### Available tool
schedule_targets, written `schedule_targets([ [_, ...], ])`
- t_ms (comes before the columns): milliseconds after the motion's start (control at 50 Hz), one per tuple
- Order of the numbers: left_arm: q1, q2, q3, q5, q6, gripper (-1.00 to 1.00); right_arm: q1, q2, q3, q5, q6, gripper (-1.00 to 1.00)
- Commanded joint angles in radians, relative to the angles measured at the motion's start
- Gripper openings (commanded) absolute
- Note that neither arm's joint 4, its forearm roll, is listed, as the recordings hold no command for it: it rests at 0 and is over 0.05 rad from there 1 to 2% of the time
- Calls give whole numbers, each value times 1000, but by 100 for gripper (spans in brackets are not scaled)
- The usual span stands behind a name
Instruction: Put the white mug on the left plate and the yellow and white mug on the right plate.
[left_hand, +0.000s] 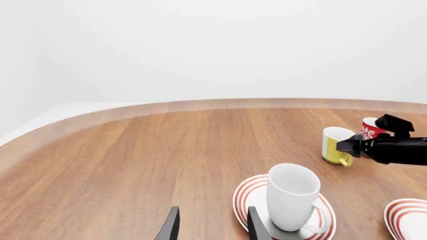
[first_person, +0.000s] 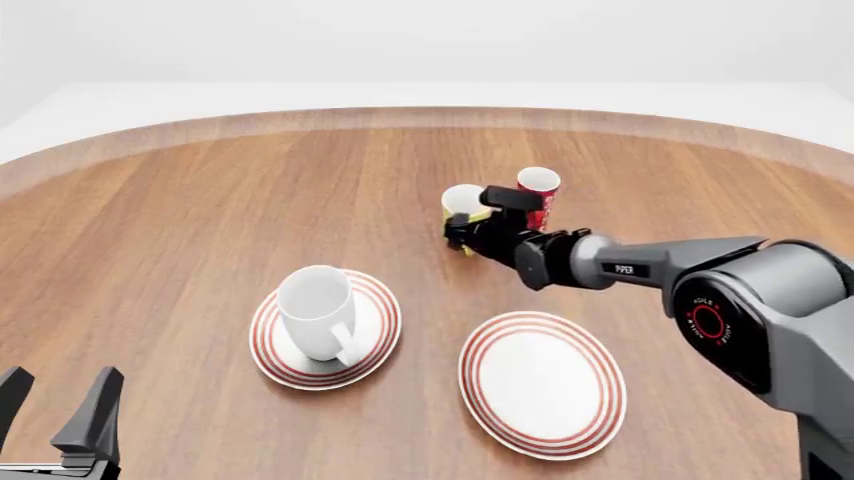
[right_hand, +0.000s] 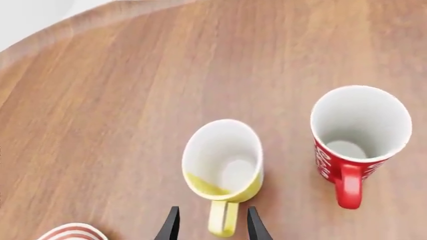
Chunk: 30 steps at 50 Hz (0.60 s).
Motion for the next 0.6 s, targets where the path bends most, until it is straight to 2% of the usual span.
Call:
schedule_targets([
  [20,0,0,0,0,0,100,12,24,-34,35,29,100],
  [600,0,0,0,0,0,100,-1,41,-47,58,64,100],
])
